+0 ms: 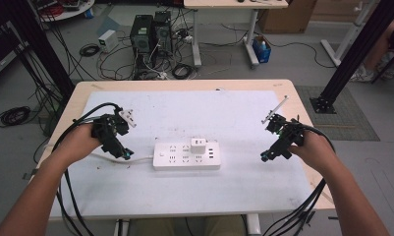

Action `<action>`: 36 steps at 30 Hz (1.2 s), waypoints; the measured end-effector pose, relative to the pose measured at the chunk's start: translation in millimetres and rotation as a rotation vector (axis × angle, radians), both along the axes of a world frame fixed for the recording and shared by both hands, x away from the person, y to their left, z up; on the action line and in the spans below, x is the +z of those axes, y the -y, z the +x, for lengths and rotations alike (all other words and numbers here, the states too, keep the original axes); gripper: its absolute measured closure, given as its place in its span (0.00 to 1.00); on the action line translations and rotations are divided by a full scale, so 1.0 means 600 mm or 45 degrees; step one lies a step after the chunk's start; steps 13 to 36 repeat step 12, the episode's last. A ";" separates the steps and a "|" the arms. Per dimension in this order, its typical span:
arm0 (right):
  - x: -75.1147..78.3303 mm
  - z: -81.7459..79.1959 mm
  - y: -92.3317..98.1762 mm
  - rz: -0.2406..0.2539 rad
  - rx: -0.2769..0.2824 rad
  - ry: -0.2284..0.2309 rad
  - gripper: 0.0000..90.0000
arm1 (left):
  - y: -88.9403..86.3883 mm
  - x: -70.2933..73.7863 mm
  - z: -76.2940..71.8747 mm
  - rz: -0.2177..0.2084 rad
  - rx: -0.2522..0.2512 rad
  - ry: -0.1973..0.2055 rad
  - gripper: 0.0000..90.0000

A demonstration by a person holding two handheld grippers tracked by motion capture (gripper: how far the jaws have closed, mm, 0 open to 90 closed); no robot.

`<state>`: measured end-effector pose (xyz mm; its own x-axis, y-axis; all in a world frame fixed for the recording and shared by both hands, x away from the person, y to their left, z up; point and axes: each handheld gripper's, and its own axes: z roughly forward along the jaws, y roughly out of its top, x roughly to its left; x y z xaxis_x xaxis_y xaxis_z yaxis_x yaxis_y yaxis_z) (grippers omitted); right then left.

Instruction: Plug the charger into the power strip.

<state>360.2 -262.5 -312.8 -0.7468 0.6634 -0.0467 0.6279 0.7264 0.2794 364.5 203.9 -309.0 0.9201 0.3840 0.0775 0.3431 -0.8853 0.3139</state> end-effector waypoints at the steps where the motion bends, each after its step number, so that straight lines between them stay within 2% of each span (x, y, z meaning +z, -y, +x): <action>1: -0.001 0.001 0.000 0.001 0.005 0.002 0.01 | 0.000 0.000 0.001 0.004 -0.004 0.000 0.23; 11: -0.009 0.002 0.000 0.001 0.013 0.002 0.01 | 0.000 -0.003 0.002 0.004 -0.001 -0.004 0.23; 36: -0.009 0.003 0.000 0.003 0.013 0.002 0.01 | 0.000 -0.003 0.002 0.004 0.000 -0.003 0.23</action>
